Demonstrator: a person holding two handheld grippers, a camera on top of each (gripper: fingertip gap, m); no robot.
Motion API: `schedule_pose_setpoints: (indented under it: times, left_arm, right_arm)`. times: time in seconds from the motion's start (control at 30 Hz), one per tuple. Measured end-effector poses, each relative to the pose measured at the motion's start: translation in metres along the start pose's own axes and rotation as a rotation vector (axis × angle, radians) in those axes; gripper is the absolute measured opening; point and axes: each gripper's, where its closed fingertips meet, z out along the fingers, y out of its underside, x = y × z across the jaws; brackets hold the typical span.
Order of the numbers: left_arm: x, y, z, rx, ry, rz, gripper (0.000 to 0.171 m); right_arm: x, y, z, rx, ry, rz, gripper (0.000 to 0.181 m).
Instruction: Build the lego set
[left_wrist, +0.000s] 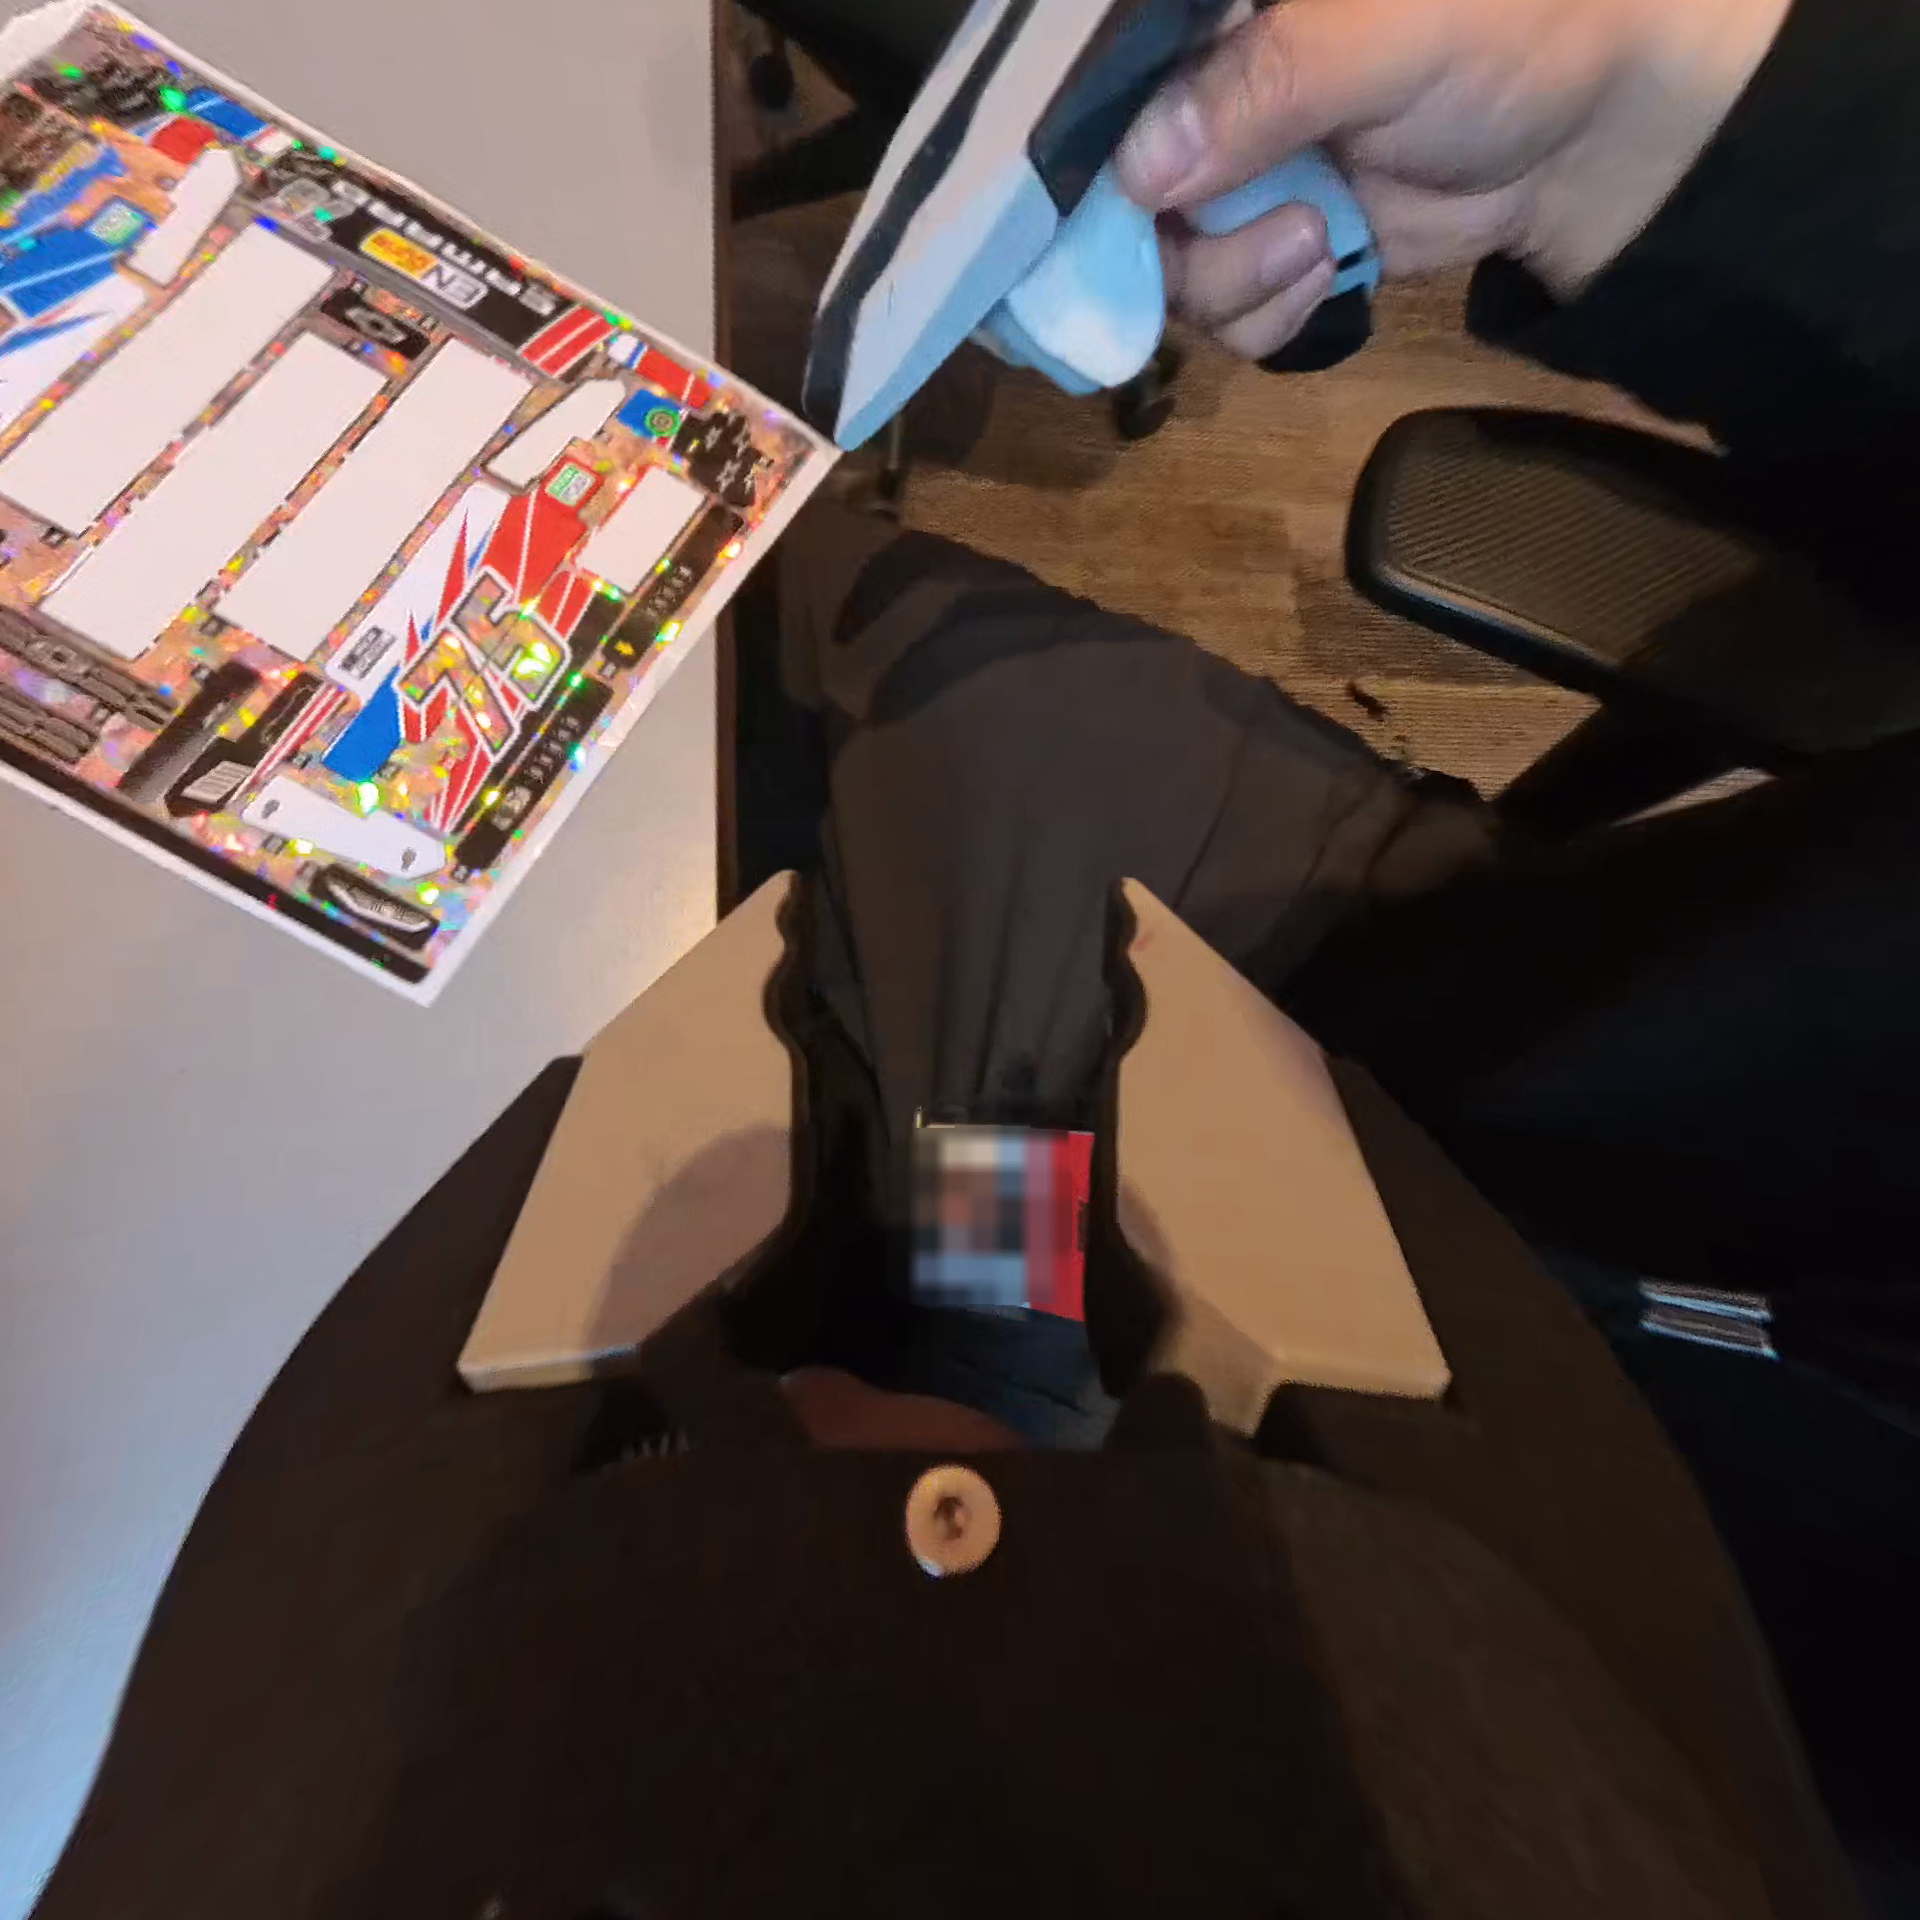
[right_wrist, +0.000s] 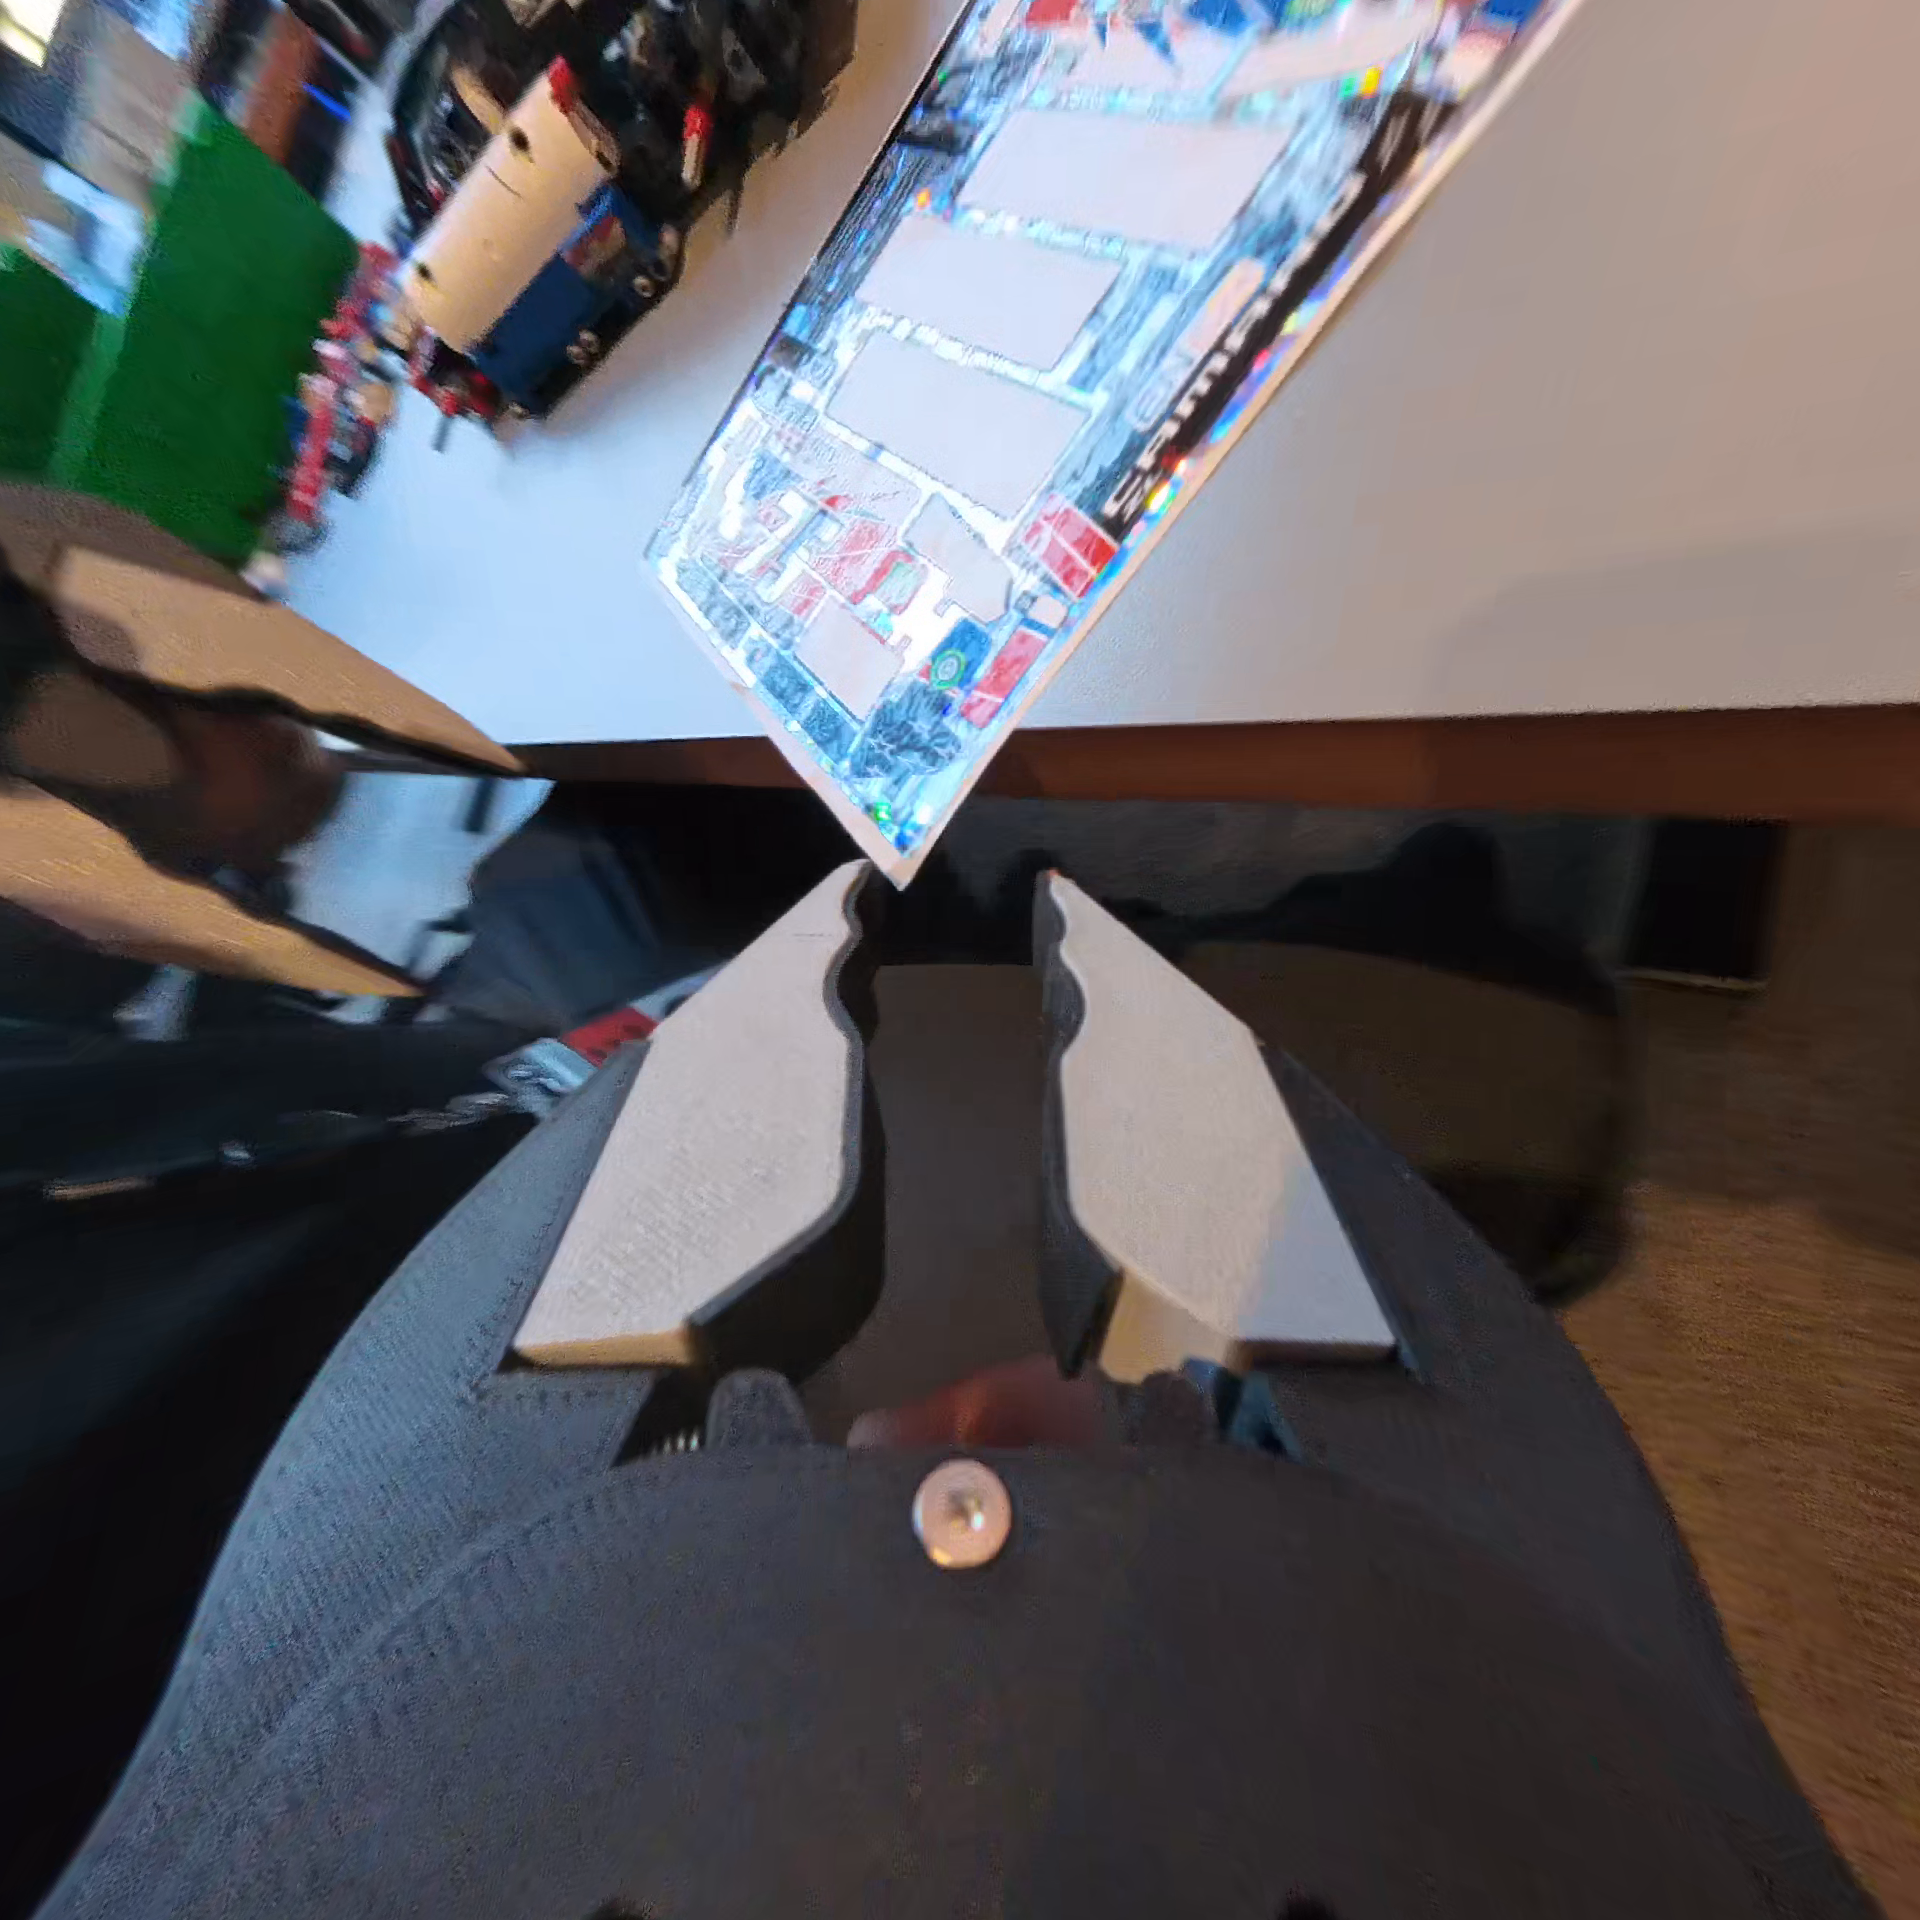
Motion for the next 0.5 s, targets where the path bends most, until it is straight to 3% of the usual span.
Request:
schedule_pose_setpoints:
  times: [0.1,0.23,0.33,0.5]
  left_arm:
    - [0.0,0.01,0.01,0.005,-0.072,0.015,0.054]
    - [0.0,0.01,0.018,0.014,-0.133,0.068,0.054]
    - [-0.016,-0.002,0.015,0.04,-0.256,0.154,0.053]
    - [-0.029,-0.025,0.022,0.046,-0.318,0.211,0.055]
  right_arm:
    - [-0.011,-0.001,0.009,-0.003,-0.156,0.132,0.002]
    - [-0.013,-0.003,0.001,0.022,-0.156,0.094,0.0]
    - [-0.017,-0.002,-0.003,0.027,-0.166,0.086,0.0]
    - [-0.032,0.003,-0.003,0.02,-0.227,0.047,0.0]
